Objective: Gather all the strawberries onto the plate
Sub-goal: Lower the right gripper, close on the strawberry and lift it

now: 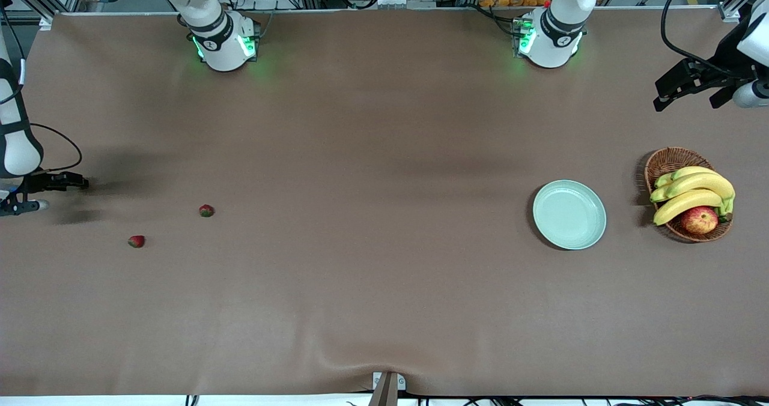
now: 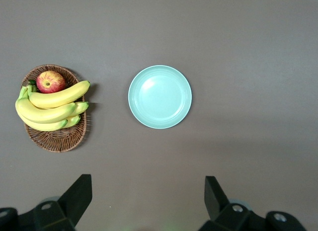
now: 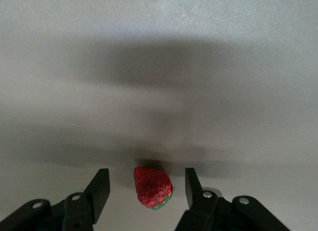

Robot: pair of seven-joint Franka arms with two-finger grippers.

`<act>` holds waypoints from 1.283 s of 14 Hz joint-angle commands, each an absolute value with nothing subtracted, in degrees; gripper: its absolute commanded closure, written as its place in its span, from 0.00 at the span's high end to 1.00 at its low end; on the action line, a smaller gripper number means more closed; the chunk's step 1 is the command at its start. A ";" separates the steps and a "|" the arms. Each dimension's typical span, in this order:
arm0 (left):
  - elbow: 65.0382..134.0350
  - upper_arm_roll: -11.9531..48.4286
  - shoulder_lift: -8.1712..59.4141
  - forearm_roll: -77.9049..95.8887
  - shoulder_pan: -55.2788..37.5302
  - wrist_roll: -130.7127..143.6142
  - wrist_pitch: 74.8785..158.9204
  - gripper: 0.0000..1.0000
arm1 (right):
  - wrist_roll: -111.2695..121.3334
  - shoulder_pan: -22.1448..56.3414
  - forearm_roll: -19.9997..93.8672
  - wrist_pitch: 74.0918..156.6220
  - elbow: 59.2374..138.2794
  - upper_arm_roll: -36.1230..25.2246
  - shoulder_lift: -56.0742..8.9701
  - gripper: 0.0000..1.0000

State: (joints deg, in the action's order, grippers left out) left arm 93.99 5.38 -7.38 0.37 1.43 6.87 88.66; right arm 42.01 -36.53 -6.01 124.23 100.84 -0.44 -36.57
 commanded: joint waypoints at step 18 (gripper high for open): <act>94.75 8.17 -7.38 -0.09 2.55 8.79 87.01 1.00 | 34.74 -28.05 -7.75 98.38 85.97 1.75 -33.06 0.00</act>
State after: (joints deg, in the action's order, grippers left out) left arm 94.62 7.92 -7.30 0.37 2.19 8.14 87.09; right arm 38.52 -29.77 -9.45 103.28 88.73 1.09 -34.80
